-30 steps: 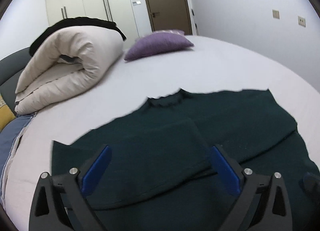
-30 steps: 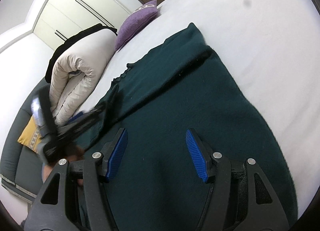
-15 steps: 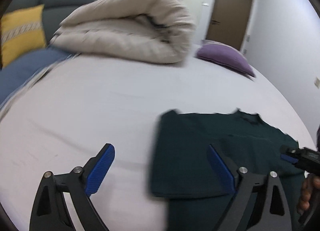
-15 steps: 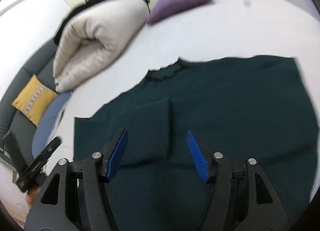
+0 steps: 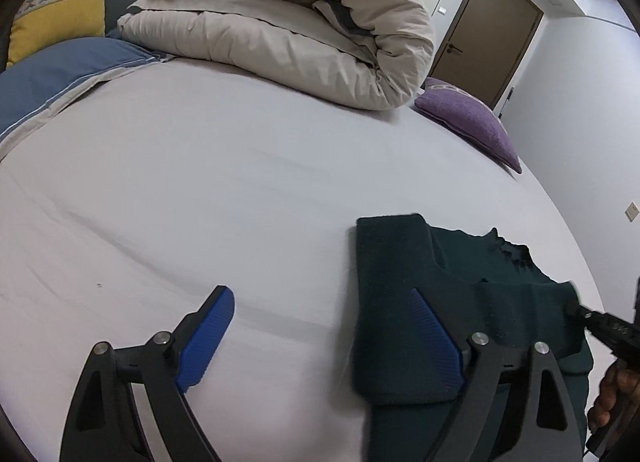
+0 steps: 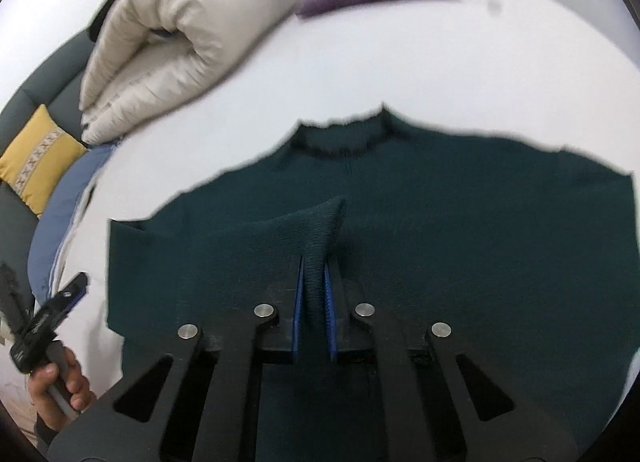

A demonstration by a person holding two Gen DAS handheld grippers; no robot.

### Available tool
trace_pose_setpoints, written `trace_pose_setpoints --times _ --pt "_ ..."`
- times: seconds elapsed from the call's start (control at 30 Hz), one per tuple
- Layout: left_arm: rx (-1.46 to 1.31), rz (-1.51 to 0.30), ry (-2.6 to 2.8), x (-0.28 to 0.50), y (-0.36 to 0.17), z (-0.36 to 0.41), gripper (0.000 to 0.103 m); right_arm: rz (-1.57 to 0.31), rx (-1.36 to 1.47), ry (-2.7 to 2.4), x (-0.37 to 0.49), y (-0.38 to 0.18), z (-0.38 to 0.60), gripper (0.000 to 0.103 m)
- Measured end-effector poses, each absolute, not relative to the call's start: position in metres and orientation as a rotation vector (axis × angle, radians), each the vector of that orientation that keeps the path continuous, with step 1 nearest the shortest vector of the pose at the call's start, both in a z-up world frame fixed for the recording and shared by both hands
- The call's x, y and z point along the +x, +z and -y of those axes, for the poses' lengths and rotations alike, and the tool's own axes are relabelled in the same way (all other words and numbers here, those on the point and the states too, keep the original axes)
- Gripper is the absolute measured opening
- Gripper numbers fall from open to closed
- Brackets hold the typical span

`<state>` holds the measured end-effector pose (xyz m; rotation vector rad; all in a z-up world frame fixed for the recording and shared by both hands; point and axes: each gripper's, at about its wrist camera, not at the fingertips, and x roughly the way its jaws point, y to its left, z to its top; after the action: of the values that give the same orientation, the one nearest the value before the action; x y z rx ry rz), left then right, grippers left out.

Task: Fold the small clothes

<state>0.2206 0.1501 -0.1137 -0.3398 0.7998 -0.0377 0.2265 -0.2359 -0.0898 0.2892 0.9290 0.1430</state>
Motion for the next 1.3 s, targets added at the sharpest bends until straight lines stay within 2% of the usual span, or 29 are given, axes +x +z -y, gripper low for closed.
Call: trace_pose_setpoints --times 0.17,0.3,0.43,0.47,0.5,0.63,0.7,0.77,0.87,1.13,1.3 --pt "-0.336 -0.84 -0.049 0.236 -0.117 -0.138 0.09 -0.835 0.269 0.126 0.203 -0.057 0.258 0.008" --pt "-0.315 -0.905 -0.05 0.259 -0.128 -0.122 0.089 -0.875 0.267 0.094 0.206 -0.075 0.283 0.008" --pt "-0.261 -0.949 -0.03 0.285 -0.138 -0.111 0.083 -0.908 0.343 0.052 0.205 -0.105 0.312 0.008" --pt "-0.255 -0.963 -0.027 0.291 -0.142 -0.109 0.076 -0.9 0.37 0.048 0.203 -0.107 0.318 0.008" --pt "-0.251 -0.983 -0.028 0.298 -0.147 -0.107 0.072 -0.893 0.392 0.047 0.202 -0.109 0.323 0.008" --pt "-0.221 -0.975 -0.02 0.307 -0.15 -0.102 0.068 -0.891 0.394 0.052 0.201 -0.113 0.331 0.008" --pt "-0.204 -0.963 -0.033 0.31 -0.148 -0.097 0.059 -0.886 0.399 0.056 0.201 -0.114 0.334 0.008" --pt "-0.175 -0.963 -0.057 0.312 -0.149 -0.091 0.032 -0.882 0.408 0.063 0.199 -0.119 0.335 0.008" --pt "-0.086 -0.941 -0.07 0.315 -0.15 -0.077 0.011 -0.887 0.396 0.064 0.197 -0.123 0.331 0.008" --pt "-0.014 -0.847 -0.07 0.302 -0.136 -0.078 0.008 -0.851 0.393 0.046 0.194 -0.114 0.334 0.006" --pt "-0.004 -0.867 -0.041 0.31 -0.159 -0.076 0.009 -0.844 0.335 0.036 0.204 -0.111 0.327 0.005"
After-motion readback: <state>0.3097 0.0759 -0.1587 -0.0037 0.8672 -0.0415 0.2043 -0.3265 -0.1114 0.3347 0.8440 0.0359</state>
